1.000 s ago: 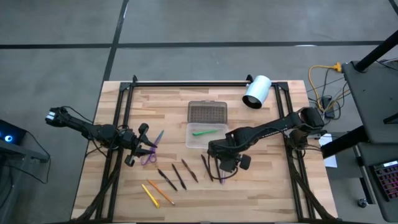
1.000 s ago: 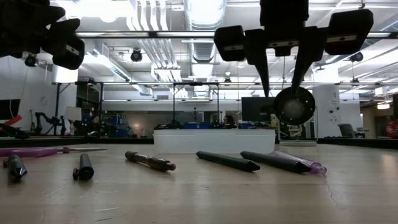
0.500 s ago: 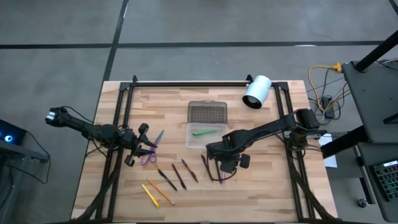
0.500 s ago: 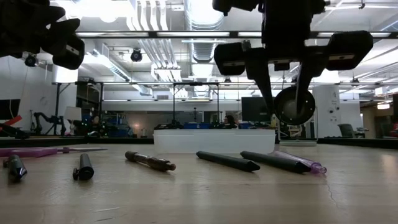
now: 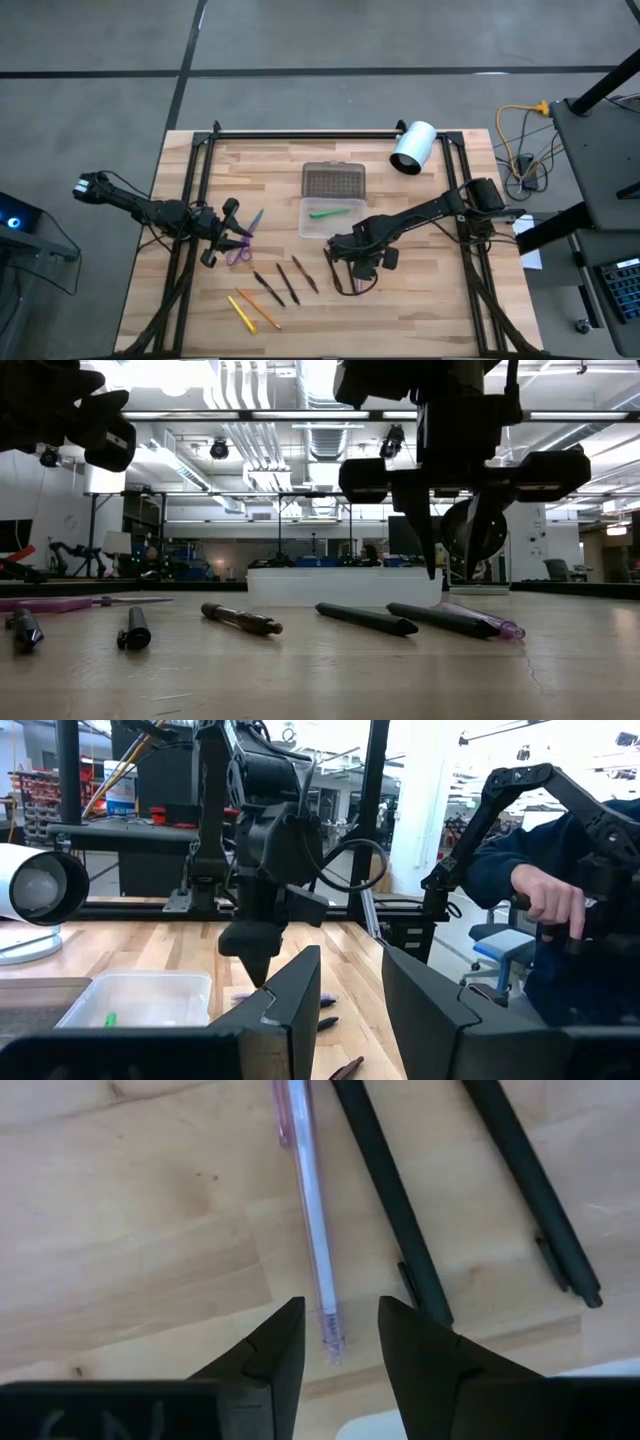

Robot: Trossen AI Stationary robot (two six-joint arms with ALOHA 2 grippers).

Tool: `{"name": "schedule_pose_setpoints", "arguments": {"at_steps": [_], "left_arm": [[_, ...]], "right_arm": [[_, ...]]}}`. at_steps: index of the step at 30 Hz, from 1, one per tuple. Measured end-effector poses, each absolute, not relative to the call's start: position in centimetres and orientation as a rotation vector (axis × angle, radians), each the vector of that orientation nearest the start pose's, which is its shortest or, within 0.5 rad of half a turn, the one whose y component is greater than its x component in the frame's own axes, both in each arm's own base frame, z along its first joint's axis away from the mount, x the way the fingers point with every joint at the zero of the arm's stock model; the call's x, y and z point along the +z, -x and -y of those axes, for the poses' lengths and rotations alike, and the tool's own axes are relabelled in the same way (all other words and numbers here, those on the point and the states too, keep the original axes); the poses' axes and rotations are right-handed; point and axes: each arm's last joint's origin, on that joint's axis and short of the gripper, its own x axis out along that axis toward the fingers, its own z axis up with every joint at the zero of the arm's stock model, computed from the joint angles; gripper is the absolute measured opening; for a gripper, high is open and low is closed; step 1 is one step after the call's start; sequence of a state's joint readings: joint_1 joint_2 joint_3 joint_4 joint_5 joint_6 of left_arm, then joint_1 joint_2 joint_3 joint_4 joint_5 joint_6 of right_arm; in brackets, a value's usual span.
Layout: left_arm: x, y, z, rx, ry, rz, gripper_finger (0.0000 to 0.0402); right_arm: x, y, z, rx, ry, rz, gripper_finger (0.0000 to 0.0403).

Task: Pick & place school supplies into a supply box
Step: Put the purple pen into the white and black supply box

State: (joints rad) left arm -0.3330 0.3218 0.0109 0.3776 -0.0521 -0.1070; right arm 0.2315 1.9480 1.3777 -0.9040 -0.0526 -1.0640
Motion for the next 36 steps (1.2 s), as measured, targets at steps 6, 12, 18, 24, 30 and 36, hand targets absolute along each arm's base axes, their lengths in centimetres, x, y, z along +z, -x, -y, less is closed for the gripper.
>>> {"name": "schedule_pose_setpoints", "arguments": {"at_steps": [6, 12, 18, 24, 30, 36], "left_arm": [[17.6, -11.2, 3.7, -0.284, 0.119, 0.050, 0.0096], [17.6, -11.2, 3.7, -0.284, 0.119, 0.050, 0.0096], [17.5, -11.2, 3.7, -0.284, 0.119, 0.050, 0.0096], [17.6, -11.2, 3.7, -0.284, 0.119, 0.050, 0.0096], [17.6, -11.2, 3.7, -0.284, 0.119, 0.050, 0.0096], [17.6, -11.2, 3.7, -0.284, 0.119, 0.051, 0.0096]], "right_arm": [[17.1, -35.5, -8.8, 1.005, 0.998, -1.208, 0.0116], [16.9, -35.3, -8.8, 1.013, 1.002, -1.214, 0.0112], [16.4, -35.0, -9.0, 1.035, 1.017, -1.213, 0.0112], [15.7, -34.8, -9.1, 1.040, 1.031, -1.193, 0.0109], [15.4, -34.8, -9.1, 1.036, 1.038, -1.177, 0.0109], [14.2, -35.1, -9.1, 1.056, 1.045, -1.194, 0.0107]]}}
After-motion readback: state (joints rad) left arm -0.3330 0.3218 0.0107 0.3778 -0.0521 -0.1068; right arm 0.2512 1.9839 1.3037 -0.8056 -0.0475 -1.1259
